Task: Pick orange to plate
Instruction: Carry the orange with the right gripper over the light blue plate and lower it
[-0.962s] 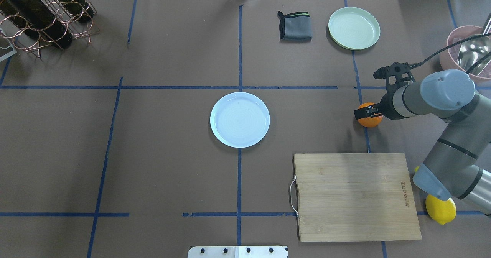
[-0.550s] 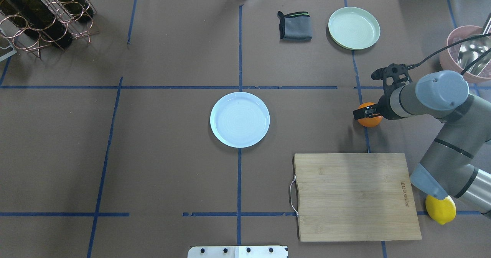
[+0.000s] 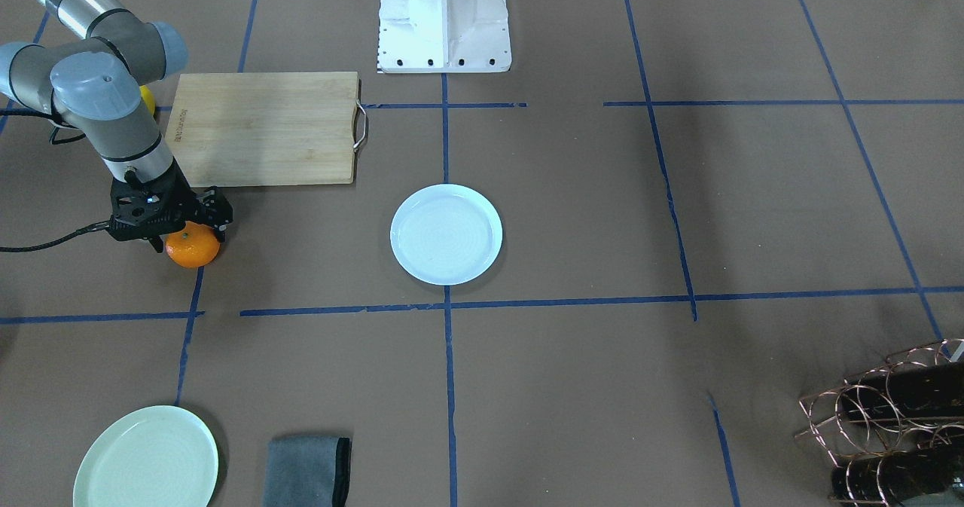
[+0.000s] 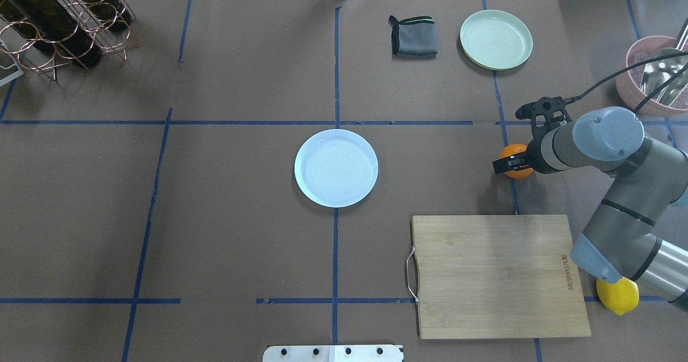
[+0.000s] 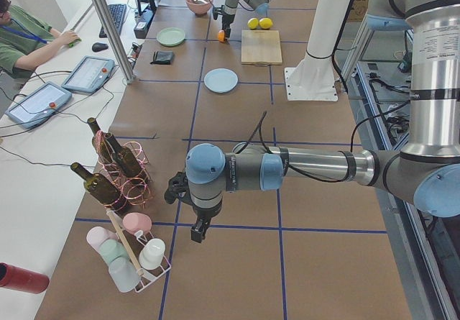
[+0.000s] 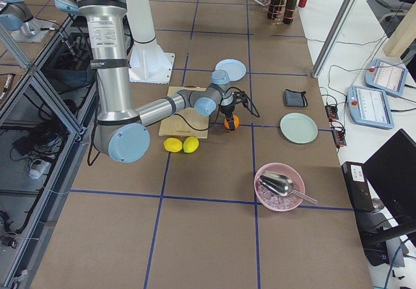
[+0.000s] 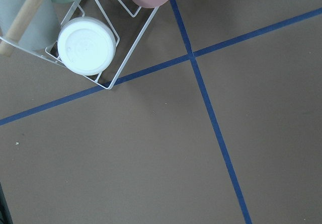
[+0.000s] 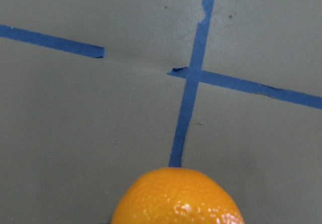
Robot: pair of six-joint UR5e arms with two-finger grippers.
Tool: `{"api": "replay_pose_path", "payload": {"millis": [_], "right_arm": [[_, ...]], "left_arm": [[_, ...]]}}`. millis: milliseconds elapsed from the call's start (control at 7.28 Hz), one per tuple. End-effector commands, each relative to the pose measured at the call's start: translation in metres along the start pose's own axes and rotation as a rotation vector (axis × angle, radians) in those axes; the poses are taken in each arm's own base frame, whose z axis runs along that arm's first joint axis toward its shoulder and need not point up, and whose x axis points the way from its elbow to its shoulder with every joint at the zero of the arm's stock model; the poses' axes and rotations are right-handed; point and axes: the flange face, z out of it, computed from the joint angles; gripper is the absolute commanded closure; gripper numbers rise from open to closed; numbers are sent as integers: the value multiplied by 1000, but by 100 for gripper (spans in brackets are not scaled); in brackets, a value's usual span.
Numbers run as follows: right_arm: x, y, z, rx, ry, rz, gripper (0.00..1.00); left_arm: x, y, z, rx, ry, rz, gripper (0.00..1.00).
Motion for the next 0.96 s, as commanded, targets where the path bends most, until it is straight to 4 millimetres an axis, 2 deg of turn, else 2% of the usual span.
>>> {"api": "replay_pose_path", "payload": {"millis": [0, 137, 275, 412, 550, 687, 824], "right_arm": [[-17, -11, -3, 13, -18, -1, 48], [-24, -16, -7, 23, -30, -5, 78], [-38, -24, -17, 40, -55, -11, 86], [-63, -41, -36, 70, -88, -2, 85], [-111, -69, -54, 64, -97, 65, 83], [-171, -86, -71, 37, -86, 98, 78], [-218, -90, -79, 48, -58, 151, 77]], "left_arm": [[0, -1, -1, 1, -1, 1, 0], [0, 0, 0, 0, 0, 0, 0], [1, -1, -1, 2, -1, 2, 0], [3, -1, -3, 6, -4, 6, 0], [4, -2, -5, 8, -5, 9, 0], [4, -2, -5, 9, -6, 10, 0], [5, -2, -6, 10, -6, 11, 0]]}}
